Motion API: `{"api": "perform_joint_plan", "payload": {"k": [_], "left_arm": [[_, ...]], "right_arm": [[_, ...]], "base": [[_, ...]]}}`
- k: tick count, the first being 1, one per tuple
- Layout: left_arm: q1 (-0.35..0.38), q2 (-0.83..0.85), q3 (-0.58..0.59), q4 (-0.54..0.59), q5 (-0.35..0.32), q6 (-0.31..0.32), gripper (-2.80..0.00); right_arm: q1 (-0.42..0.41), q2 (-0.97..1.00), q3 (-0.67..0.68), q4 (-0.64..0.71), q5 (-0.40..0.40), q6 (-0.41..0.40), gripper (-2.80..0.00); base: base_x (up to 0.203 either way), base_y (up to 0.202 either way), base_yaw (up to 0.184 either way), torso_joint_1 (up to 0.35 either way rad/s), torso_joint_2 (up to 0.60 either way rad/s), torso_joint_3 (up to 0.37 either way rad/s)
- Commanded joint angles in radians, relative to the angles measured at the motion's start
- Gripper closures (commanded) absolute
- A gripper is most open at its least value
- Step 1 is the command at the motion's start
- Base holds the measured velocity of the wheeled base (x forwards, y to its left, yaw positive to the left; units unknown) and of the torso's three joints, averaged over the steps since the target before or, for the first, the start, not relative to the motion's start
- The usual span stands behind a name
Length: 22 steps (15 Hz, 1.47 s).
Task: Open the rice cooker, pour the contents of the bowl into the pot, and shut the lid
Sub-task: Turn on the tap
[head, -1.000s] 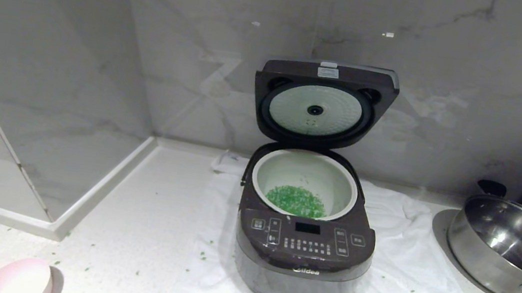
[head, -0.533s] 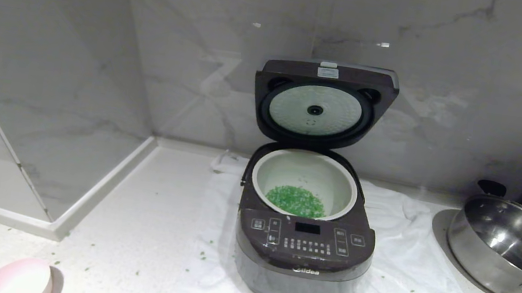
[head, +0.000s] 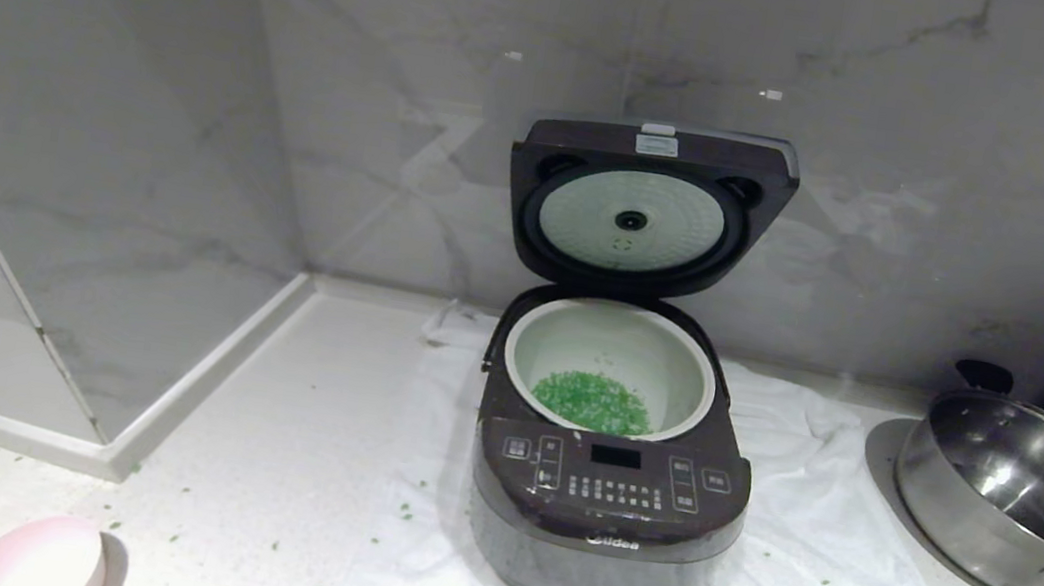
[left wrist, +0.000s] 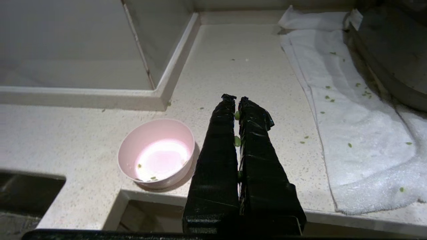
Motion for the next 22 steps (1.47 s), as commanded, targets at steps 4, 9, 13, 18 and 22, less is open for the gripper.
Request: {"api": "perform_joint_plan", "payload": {"k": [4,9,13,18,22], "left_arm": [[0.000,0.000,0.002,0.001,0.008,-0.009,0.00],[0.000,0.000,0.002,0.000,0.008,-0.006,0.00],[0.000,0.000,0.002,0.000,0.009,-0.009,0.00],[0.000,0.002,0.002,0.000,0.012,-0.024,0.00],[0.000,0.000,0.002,0.000,0.009,-0.023,0.00]], "right_arm": [[0.000,-0.001,0.002,0.000,-0.001,-0.001,0.00],[0.000,-0.001,0.002,0.000,0.001,-0.001,0.00],[0.000,-0.001,0.002,0.000,-0.001,-0.001,0.00],[0.000,-0.001,0.002,-0.001,0.001,-0.001,0.00],[0.000,-0.001,0.002,-0.001,0.001,0.000,0.00]], "base": [[0.000,0.000,0.000,0.000,0.00,0.000],[-0.139,0.000,0.001,0.002,0.00,0.000],[-0.108,0.000,-0.001,0.001,0.00,0.004],[0.000,0.000,0.000,0.000,0.00,0.000],[-0.001,0.000,0.019,0.000,0.00,0.002]]}}
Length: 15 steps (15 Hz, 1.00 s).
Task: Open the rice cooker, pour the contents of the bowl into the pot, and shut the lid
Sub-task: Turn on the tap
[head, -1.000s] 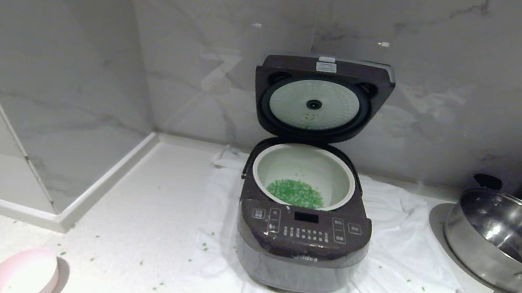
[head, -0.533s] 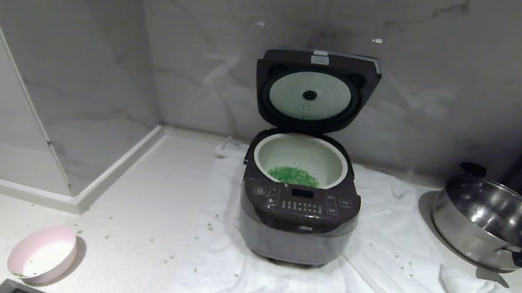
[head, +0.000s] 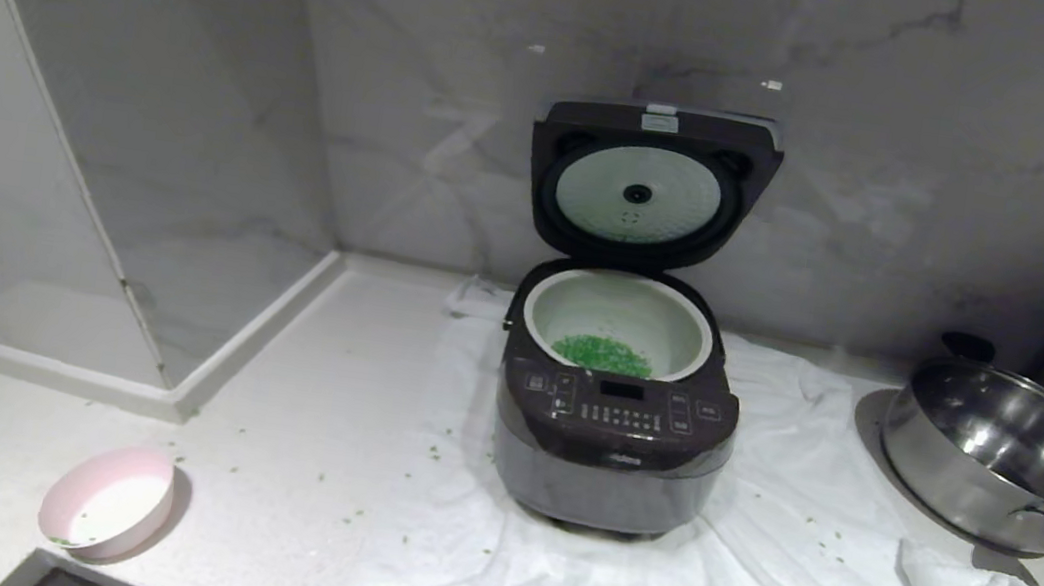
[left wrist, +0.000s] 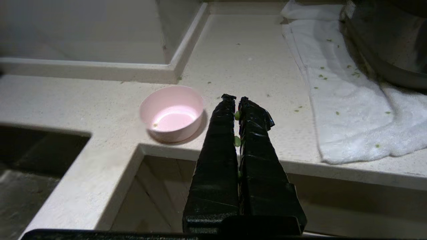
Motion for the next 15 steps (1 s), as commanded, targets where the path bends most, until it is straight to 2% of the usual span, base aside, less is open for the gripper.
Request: {"api": "perform_joint_plan", "payload": {"k": [1,15], "left_arm": [[-0.001,0.001,0.000,0.001,-0.003,0.006,0.00],[-0.003,0.000,0.000,0.001,0.002,-0.002,0.00]], "right_arm": [[0.000,0.000,0.002,-0.001,0.001,0.000,0.00],[0.000,0.000,0.002,-0.001,-0.002,0.008,0.00]], "base": [[-0.004,-0.005,0.140,0.002,0.01,0.002],[-0.002,-0.008,0.175,0.001,0.01,0.004]]}}
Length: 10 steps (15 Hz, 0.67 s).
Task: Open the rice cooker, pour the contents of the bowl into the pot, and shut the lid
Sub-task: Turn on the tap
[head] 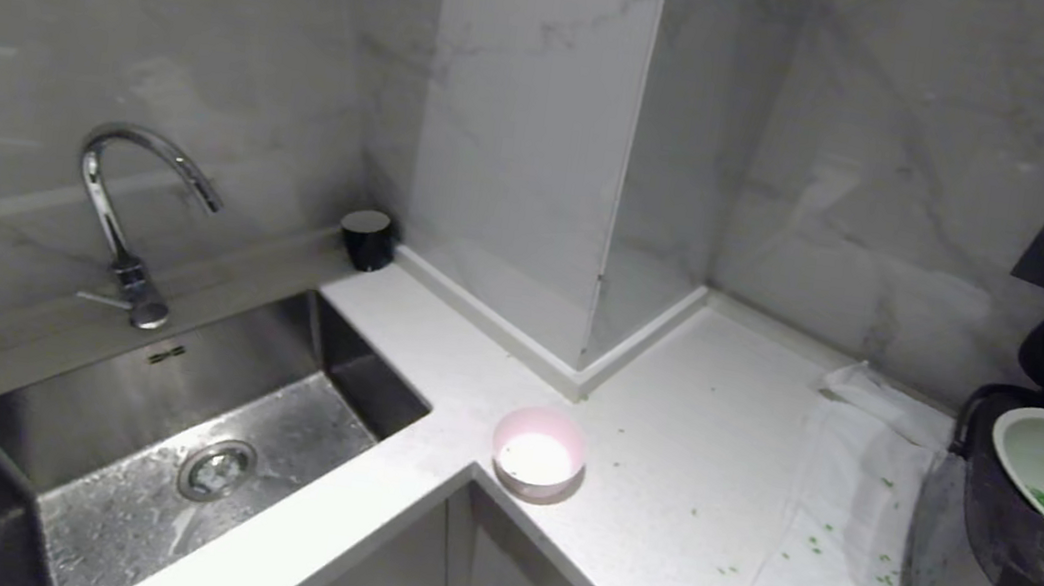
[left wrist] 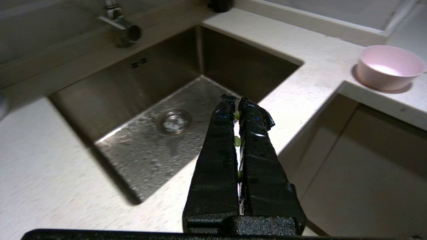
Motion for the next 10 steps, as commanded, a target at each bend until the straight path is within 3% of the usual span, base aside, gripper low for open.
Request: {"api": "perform_joint_plan", "payload": {"k": [1,7,10], "left_arm": [[0.000,0.000,0.000,0.001,0.000,-0.005,0.00],[0.000,0.000,0.000,0.001,0.002,-0.023,0.00],[0.000,0.000,-0.002,0.001,0.005,-0.067,0.00]], "right_arm": [[0.000,0.000,0.002,0.000,-0.001,-0.001,0.00],[0.000,0.000,0.002,0.000,-0.001,0.001,0.00],[0.000,0.000,0.002,0.000,-0.001,0.003,0.00]], "base": [[0.003,-0.004,0.108,0.005,0.01,0.002],[0.001,0.000,0.009,0.000,0.00,0.000],[0.020,0.000,0.001,-0.003,0.00,0.000]]}}
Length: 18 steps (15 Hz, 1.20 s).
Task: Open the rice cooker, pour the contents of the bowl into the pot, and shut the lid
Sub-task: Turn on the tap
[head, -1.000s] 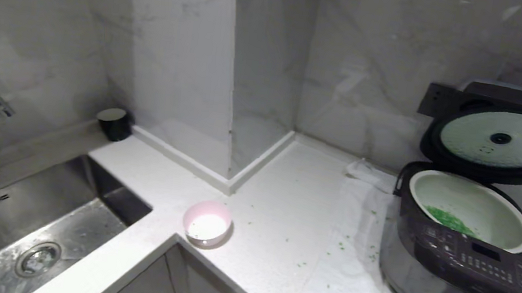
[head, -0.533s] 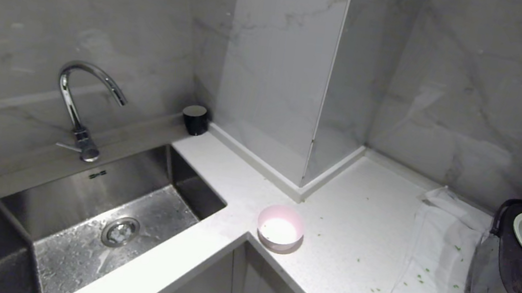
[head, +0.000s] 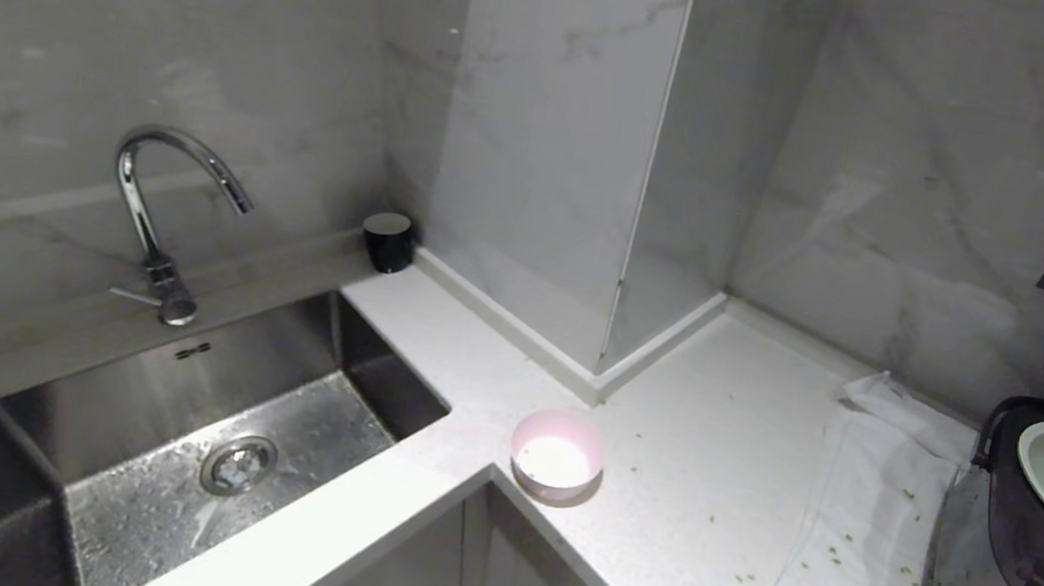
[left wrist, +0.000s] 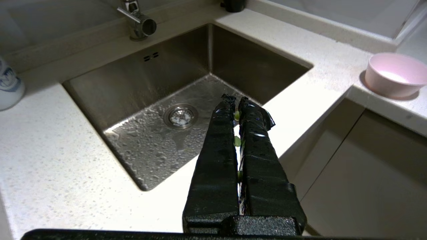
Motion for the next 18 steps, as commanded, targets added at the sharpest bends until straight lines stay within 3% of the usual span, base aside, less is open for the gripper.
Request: {"api": "perform_joint_plan", "payload": {"k": [1,6,13,18], "left_arm": [[-0.001,0.000,-0.001,0.000,0.001,-0.004,0.00],[0.000,0.000,-0.001,0.000,-0.001,-0.005,0.00],[0.000,0.000,-0.001,0.000,0.000,-0.006,0.00],[0.000,0.000,-0.001,0.000,0.001,-0.005,0.00]], "right_arm": [[0.000,0.000,0.002,0.000,0.000,0.001,0.00],[0.000,0.000,0.002,0.000,0.000,0.001,0.00],[0.000,0.000,0.002,0.000,0.000,0.001,0.00],[0.000,0.000,0.002,0.000,0.000,0.001,0.00]], "base": [[0.154,0.000,0.003,-0.011,0.00,0.008],[0.178,0.000,0.003,0.013,0.00,0.002],[0.000,0.000,0.000,0.000,0.00,0.000],[0.000,-0.006,0.117,0.004,0.00,0.004]]}}
